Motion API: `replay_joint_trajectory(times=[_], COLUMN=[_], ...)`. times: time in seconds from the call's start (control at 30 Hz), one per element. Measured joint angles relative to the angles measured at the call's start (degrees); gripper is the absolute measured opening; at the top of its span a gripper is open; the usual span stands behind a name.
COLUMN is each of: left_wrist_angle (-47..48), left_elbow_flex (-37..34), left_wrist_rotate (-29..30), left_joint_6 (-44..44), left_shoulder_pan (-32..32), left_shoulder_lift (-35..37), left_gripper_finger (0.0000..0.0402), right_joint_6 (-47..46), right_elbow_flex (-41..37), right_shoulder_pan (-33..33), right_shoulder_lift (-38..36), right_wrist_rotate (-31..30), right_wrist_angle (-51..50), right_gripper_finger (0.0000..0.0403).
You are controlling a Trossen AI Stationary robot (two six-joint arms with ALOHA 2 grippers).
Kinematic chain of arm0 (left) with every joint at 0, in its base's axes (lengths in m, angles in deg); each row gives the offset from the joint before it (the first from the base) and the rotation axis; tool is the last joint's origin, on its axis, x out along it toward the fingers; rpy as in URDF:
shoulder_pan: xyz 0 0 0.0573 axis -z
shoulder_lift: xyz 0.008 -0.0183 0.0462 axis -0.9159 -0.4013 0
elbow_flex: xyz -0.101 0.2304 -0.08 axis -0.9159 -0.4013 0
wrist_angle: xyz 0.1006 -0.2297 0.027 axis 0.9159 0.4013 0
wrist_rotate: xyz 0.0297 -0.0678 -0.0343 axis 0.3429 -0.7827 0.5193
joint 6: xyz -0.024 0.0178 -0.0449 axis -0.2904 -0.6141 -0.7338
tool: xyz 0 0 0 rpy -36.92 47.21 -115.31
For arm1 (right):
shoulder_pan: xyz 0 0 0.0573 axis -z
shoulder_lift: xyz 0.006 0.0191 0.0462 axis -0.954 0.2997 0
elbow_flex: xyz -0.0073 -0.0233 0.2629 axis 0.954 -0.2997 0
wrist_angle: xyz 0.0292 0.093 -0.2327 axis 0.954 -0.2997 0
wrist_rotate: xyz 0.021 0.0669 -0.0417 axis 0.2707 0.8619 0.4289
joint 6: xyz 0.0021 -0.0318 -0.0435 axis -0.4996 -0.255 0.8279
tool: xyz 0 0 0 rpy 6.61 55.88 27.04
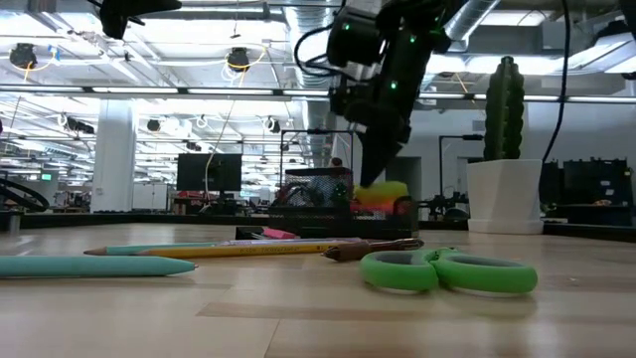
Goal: Pick and place office supplies into organizer
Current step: Put the green sticky note into the black desk organizer, then put the pink eraser into the black desk organizer
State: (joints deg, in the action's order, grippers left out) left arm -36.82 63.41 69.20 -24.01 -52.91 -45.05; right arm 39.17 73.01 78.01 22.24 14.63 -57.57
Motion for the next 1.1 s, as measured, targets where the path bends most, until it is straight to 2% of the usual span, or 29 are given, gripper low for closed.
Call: replay_joint_trajectory(times=[0.73,0.93,1.1], left_wrist_angle=[0.4,0.45,0.79], left_elbow_flex=[0.0,0.0,0.0], left_wrist_rotate=[0.0,-0.06,-3.3], left_joint_6=[0.0,0.0,-0.02], left_shoulder_pan=[0.02,0.01,0.0], left_shoulder_lift=[0.0,-0.05,-2.6], left_gripper_finger=[0.0154,0.0154,0.0154], right_joint_6=[0.47,0.45,-3.19], right_elbow_flex=[0.07,0.07,0.07], right_shoulder_pan=[-0.56,-0.52,-0.54], right_shoulder_lift=[1.02,1.02,1.01], right_wrist_rotate=[-0.13,0.05,0.09], right_wrist_angle=[2.2,2.2,2.17], right_gripper_finger=[0.0003,0.0049,0.0101])
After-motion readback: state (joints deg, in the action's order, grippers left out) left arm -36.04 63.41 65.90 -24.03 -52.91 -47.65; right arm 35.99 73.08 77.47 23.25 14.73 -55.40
